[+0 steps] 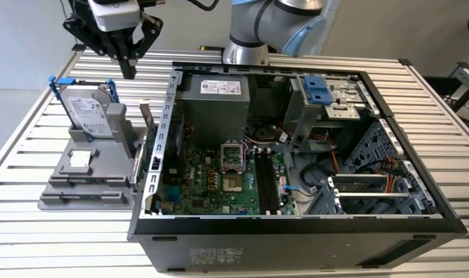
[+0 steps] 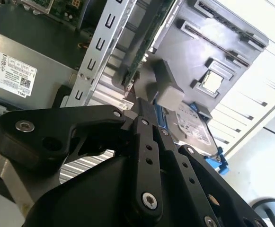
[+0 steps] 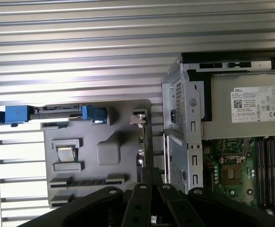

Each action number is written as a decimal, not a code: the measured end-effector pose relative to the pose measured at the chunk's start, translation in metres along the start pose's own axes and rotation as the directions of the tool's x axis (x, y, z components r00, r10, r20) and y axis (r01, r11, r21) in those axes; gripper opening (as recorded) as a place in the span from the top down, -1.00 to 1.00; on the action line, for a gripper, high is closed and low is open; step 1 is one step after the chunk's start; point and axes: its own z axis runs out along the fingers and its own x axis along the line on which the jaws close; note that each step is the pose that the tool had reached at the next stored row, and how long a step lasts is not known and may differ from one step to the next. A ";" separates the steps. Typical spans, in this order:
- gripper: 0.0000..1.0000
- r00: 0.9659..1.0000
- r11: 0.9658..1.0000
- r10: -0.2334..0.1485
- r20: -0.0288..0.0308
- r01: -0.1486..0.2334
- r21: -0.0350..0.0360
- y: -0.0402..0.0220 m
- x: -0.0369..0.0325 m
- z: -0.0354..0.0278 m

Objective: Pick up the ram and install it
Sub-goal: 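Reach for the ram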

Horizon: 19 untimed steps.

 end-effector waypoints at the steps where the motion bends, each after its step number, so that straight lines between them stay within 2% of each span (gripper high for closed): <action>1: 1.00 1.000 1.000 0.000 0.000 0.000 0.000 -0.0002 0.0022 -0.0001; 19: 1.00 1.000 1.000 0.000 0.000 0.000 0.000 -0.0029 0.0408 -0.0009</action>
